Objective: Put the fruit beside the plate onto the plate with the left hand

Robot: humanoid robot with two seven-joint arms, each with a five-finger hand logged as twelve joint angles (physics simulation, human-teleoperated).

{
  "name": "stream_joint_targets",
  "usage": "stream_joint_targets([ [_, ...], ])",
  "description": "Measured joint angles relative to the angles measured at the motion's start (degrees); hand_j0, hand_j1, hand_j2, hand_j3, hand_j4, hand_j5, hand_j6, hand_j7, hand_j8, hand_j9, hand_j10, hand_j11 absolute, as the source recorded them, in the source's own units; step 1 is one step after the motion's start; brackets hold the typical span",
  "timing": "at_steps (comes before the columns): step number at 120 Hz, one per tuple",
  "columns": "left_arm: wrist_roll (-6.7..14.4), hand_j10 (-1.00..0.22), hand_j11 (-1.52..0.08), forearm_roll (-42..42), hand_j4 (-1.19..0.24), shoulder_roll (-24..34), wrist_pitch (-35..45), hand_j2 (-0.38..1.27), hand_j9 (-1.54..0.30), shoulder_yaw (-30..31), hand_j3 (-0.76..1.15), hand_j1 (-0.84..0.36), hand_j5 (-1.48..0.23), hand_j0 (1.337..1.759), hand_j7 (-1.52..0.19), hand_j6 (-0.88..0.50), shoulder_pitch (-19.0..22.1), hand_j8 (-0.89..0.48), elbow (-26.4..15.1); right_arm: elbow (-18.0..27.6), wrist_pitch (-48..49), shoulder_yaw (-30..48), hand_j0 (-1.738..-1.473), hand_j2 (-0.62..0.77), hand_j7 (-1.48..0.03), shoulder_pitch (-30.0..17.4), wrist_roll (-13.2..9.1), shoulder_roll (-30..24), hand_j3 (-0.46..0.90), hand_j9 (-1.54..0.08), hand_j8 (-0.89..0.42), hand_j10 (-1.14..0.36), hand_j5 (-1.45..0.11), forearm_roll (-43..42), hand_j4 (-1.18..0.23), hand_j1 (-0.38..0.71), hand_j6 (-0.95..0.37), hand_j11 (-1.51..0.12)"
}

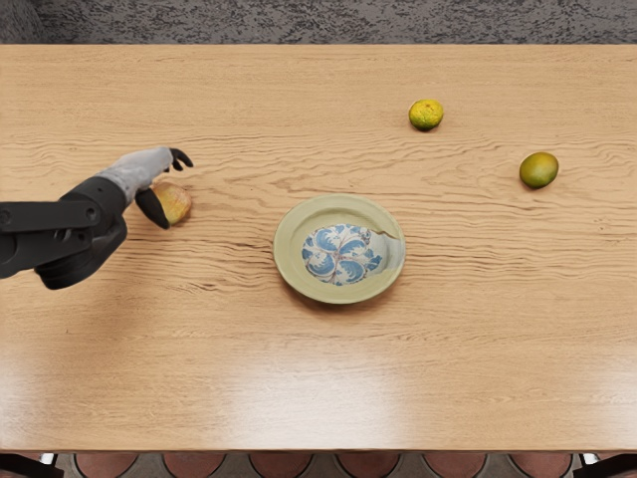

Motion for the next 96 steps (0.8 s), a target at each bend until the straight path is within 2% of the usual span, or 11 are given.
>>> stream_joint_targets([
  [26, -0.02, -0.33, -0.42, 0.35, -0.33, -0.44, 0.88, 0.07, -0.42, 0.05, 0.00, -0.04, -0.42, 1.658, -0.42, -0.33, 1.58, -0.33, 0.79, 0.00, 0.00, 0.01, -1.658, -0.01, -0.04, 0.00, 0.00, 0.00, 0.00, -0.04, -0.03, -0.03, -0.04, -0.01, -0.03, -0.31, -0.03, -0.04],
  [59, -0.03, -0.44, -0.58, 0.40, -0.44, -0.44, 1.28, 0.12, -0.58, 0.48, 0.00, -0.17, -0.58, 1.658, -0.58, -0.44, 1.74, -0.44, 0.83, 0.00, 0.00, -0.01, -1.658, -0.01, -0.04, 0.00, 0.00, 0.00, 0.00, -0.04, -0.03, -0.03, -0.04, 0.00, -0.03, -0.31, -0.03, -0.04],
  [83, 0.00, -0.50, -0.64, 0.75, -0.53, -0.92, 1.48, 0.12, -0.64, 0.65, 0.00, -0.22, -0.58, 1.658, -0.60, -0.38, 2.20, -0.36, 0.82, 0.00, 0.00, -0.01, -1.658, -0.01, -0.04, 0.00, 0.00, 0.00, 0.00, -0.04, -0.03, -0.03, -0.04, 0.00, -0.03, -0.31, -0.03, -0.04],
  [96, 0.06, -0.55, -0.72, 0.65, -0.54, -0.95, 1.39, 0.20, -0.72, 0.69, 0.00, -0.23, -0.67, 1.656, -0.69, -0.37, 2.12, -0.36, 0.66, 0.00, 0.00, 0.00, -1.658, -0.01, -0.04, 0.00, 0.00, 0.00, 0.00, -0.04, -0.03, -0.03, -0.04, 0.01, -0.03, -0.31, -0.03, -0.04],
])
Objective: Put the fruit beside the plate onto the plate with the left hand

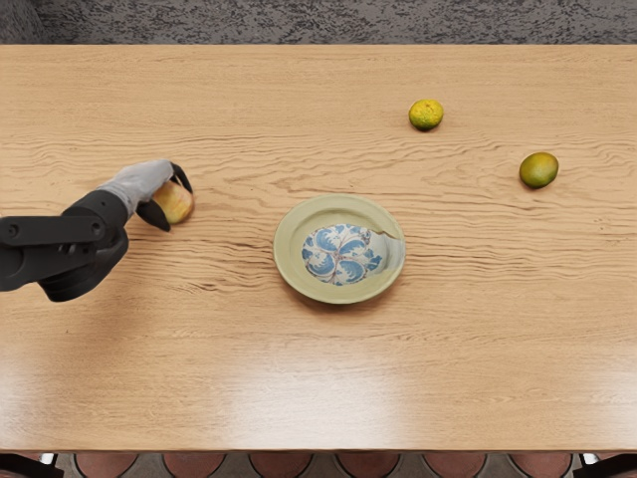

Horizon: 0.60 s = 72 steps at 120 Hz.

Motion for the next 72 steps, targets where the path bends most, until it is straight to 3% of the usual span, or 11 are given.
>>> stream_joint_targets([
  [20, 0.07, -0.64, -0.84, -0.06, -0.59, -0.28, -0.08, 0.37, -0.84, 0.00, 0.00, -0.22, -0.79, 1.655, -0.81, -0.38, -0.50, -0.39, -0.50, 0.00, 0.00, -0.01, -1.658, -0.01, -0.04, 0.00, 0.00, 0.00, 0.00, -0.04, -0.03, -0.03, -0.04, -0.01, -0.03, -0.31, -0.03, -0.04],
  [35, 0.04, -0.69, -0.93, -0.30, -0.56, 0.10, -0.30, 0.45, -0.93, -0.12, 0.00, -0.23, -0.91, 1.654, -0.92, -0.34, -1.21, -0.38, -1.17, 0.00, 0.00, 0.01, -1.658, -0.01, -0.04, 0.00, 0.00, 0.00, 0.00, -0.04, -0.03, -0.03, -0.04, -0.02, -0.03, -0.31, -0.03, -0.04],
  [56, 0.04, -0.73, -0.99, -0.63, -0.57, 0.34, -0.34, 0.40, -0.99, -0.23, 0.00, -0.19, -1.01, 1.653, -0.99, -0.36, -3.86, -0.40, -2.08, 0.00, 0.00, 0.00, -1.658, -0.01, -0.04, 0.00, 0.00, 0.00, 0.00, -0.04, -0.03, -0.03, -0.04, -0.03, -0.03, -0.31, -0.03, -0.04],
  [72, -0.01, -0.74, -1.02, -0.81, -0.54, 0.34, -0.37, 0.54, -1.01, -0.27, 0.00, -0.24, -1.04, 1.654, -1.01, -0.35, -5.63, -0.39, -3.42, 0.00, 0.00, 0.01, -1.658, -0.01, -0.04, 0.00, 0.00, 0.00, 0.00, -0.04, -0.03, -0.03, -0.04, -0.02, -0.03, -0.31, -0.03, -0.04],
])
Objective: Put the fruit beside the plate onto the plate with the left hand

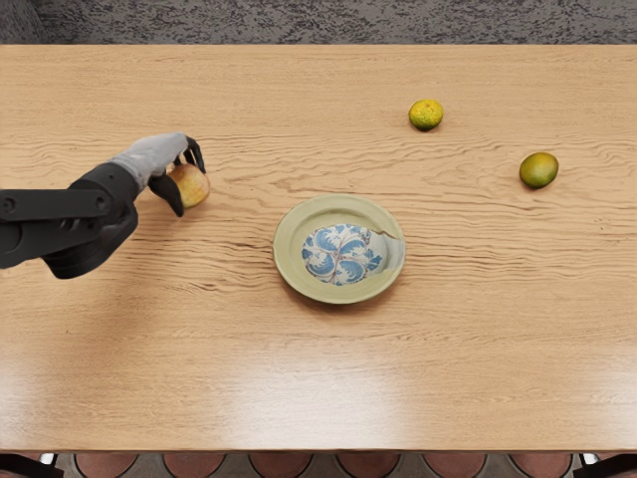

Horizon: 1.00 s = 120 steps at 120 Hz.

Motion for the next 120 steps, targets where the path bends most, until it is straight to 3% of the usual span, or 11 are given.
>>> stream_joint_targets([
  [7, 0.00, -0.74, -1.02, -0.13, -0.54, -0.18, 0.00, 0.58, -1.02, -0.15, 0.00, -0.25, -1.05, 1.654, -1.01, -0.35, -0.94, -0.40, -0.63, 0.00, 0.00, -0.02, -1.658, -0.01, -0.04, 0.00, 0.00, 0.00, 0.00, -0.04, -0.03, -0.03, -0.04, 0.01, -0.03, -0.31, -0.03, -0.04],
  [16, -0.02, -0.75, -1.02, -0.19, -0.55, -0.33, 0.01, 0.46, -1.01, -0.41, 0.00, -0.20, -1.06, 1.655, -1.01, -0.36, -1.95, -0.41, -1.50, 0.00, 0.00, -0.02, -1.658, -0.01, -0.04, 0.00, 0.00, 0.00, 0.00, -0.04, -0.03, -0.03, -0.04, 0.02, -0.03, -0.31, -0.03, -0.04],
  [32, 0.00, -0.74, -1.02, -0.30, -0.54, -1.56, -0.06, 0.60, -1.02, -0.83, 0.00, -0.26, -1.07, 1.655, -1.01, -0.35, -3.91, -0.41, -2.98, 0.00, 0.00, -0.01, -1.658, -0.01, -0.04, 0.00, 0.00, 0.00, 0.00, -0.04, -0.03, -0.03, -0.04, 0.02, -0.03, -0.31, -0.03, -0.04],
  [43, 0.02, -0.75, -1.01, -0.39, -0.54, -3.85, -0.08, 0.55, -1.01, -0.97, 0.00, -0.25, -1.08, 1.655, -1.01, -0.35, -5.56, -0.42, -3.47, 0.00, 0.00, -0.01, -1.658, -0.01, -0.04, 0.00, 0.00, 0.00, 0.00, -0.04, -0.03, -0.03, -0.04, 0.00, -0.03, -0.31, -0.03, -0.04],
  [51, 0.05, -0.75, -1.01, -0.47, -0.52, -5.76, -0.13, 0.61, -1.01, -1.00, 0.00, -0.27, -1.08, 1.655, -1.01, -0.34, -6.57, -0.41, -3.64, 0.00, 0.00, -0.01, -1.658, -0.01, -0.04, 0.00, 0.00, 0.00, 0.00, -0.04, -0.03, -0.03, -0.04, -0.01, -0.03, -0.31, -0.03, -0.04],
  [54, 0.05, -0.75, -1.01, -0.55, -0.53, -6.60, -0.12, 0.52, -1.01, -1.01, 0.00, -0.24, -1.08, 1.655, -1.01, -0.36, -6.98, -0.41, -3.68, 0.00, 0.00, -0.02, -1.658, -0.01, -0.04, 0.00, 0.00, 0.00, 0.00, -0.04, -0.03, -0.03, -0.04, 0.00, -0.03, -0.31, -0.03, -0.04],
  [60, 0.08, -0.75, -1.01, -0.93, -0.54, -8.12, -0.10, 0.60, -1.01, -0.98, 0.00, -0.26, -1.09, 1.655, -1.02, -0.36, -7.82, -0.42, -3.73, 0.00, 0.00, -0.02, -1.658, -0.01, -0.04, 0.00, 0.00, 0.00, 0.00, -0.04, -0.03, -0.03, -0.04, -0.01, -0.03, -0.31, -0.03, -0.04],
  [63, 0.07, -0.74, -1.01, -1.10, -0.53, -8.57, -0.15, 0.55, -1.01, -0.97, 0.00, -0.25, -1.09, 1.655, -1.02, -0.35, -8.13, -0.41, -3.76, 0.00, 0.00, -0.02, -1.658, -0.01, -0.04, 0.00, 0.00, 0.00, 0.00, -0.04, -0.03, -0.03, -0.04, 0.00, -0.03, -0.31, -0.03, -0.04],
  [80, 0.16, -0.74, -1.01, -2.84, -0.50, -11.36, -0.23, 0.63, -1.01, -0.80, 0.00, -0.29, -1.12, 1.654, -1.04, -0.33, -9.81, -0.40, -4.32, 0.00, 0.00, 0.00, -1.658, -0.01, -0.04, 0.00, 0.00, 0.00, 0.00, -0.04, -0.03, -0.03, -0.04, 0.01, -0.03, -0.31, -0.03, -0.04],
  [99, 0.33, -0.74, -1.01, -4.91, -0.54, -13.54, -0.19, 0.50, -1.01, -0.69, 0.00, -0.22, -1.12, 1.655, -1.03, -0.35, -11.30, -0.43, -6.17, 0.00, 0.00, 0.00, -1.658, -0.01, -0.04, 0.00, 0.00, 0.00, 0.00, -0.04, -0.03, -0.03, -0.04, 0.01, -0.03, -0.31, -0.03, -0.04],
  [120, 0.44, -0.75, -1.01, -7.28, -0.57, -14.77, -0.12, 0.62, -1.00, -0.50, 0.00, -0.26, -1.11, 1.656, -1.03, -0.37, -12.04, -0.45, -9.06, 0.00, 0.00, -0.01, -1.658, -0.01, -0.04, 0.00, 0.00, 0.00, 0.00, -0.04, -0.03, -0.03, -0.04, 0.01, -0.03, -0.31, -0.03, -0.04],
])
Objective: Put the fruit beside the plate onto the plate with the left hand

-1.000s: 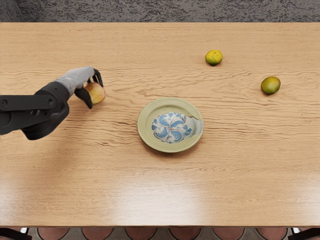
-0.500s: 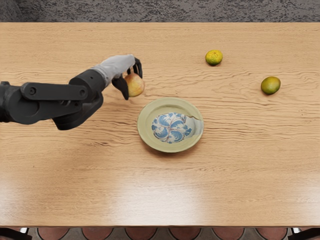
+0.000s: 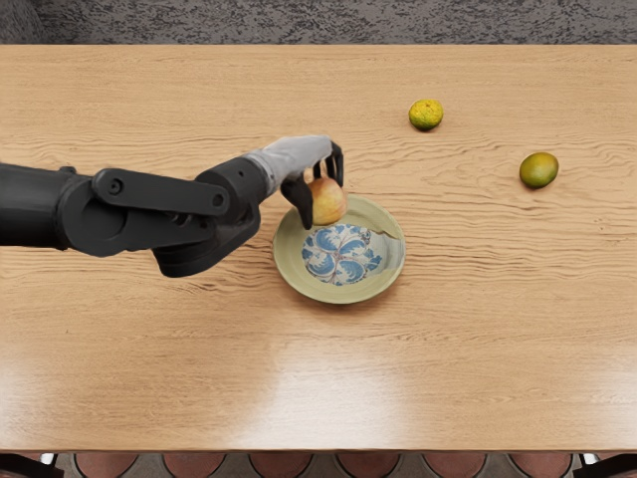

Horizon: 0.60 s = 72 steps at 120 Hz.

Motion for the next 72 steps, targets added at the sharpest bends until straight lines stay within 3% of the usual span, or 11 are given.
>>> stream_joint_targets([
  [4, 0.06, -0.75, -1.00, -0.27, -0.58, -0.18, 0.00, 0.68, -1.00, 0.03, 0.00, -0.29, -1.11, 1.655, -1.03, -0.36, 0.00, -0.44, -0.45, 0.00, 0.00, 0.00, -1.658, -0.01, -0.04, 0.00, 0.00, 0.00, 0.00, -0.04, -0.03, -0.03, -0.04, -0.01, -0.03, -0.31, -0.03, -0.04],
  [47, -0.04, -0.74, -1.00, -0.97, -0.64, -0.71, -0.13, 0.59, -1.00, 1.26, 0.00, -0.23, -1.06, 1.656, -0.99, -0.42, 0.87, -0.49, -1.60, 0.00, 0.00, 0.00, -1.658, -0.01, -0.04, 0.00, 0.00, 0.00, 0.00, -0.04, -0.03, -0.03, -0.04, -0.01, -0.03, -0.31, -0.03, -0.04],
  [72, -0.21, -0.44, -0.59, -0.91, -0.42, -1.14, -0.09, 0.25, -0.59, 1.50, 0.00, -0.07, -0.61, 1.657, -0.59, -0.33, 1.16, -0.36, -1.53, 0.00, 0.00, 0.01, -1.658, -0.01, -0.04, 0.00, 0.00, 0.00, 0.00, -0.04, -0.03, -0.03, -0.04, -0.01, -0.03, -0.31, -0.03, -0.04],
])
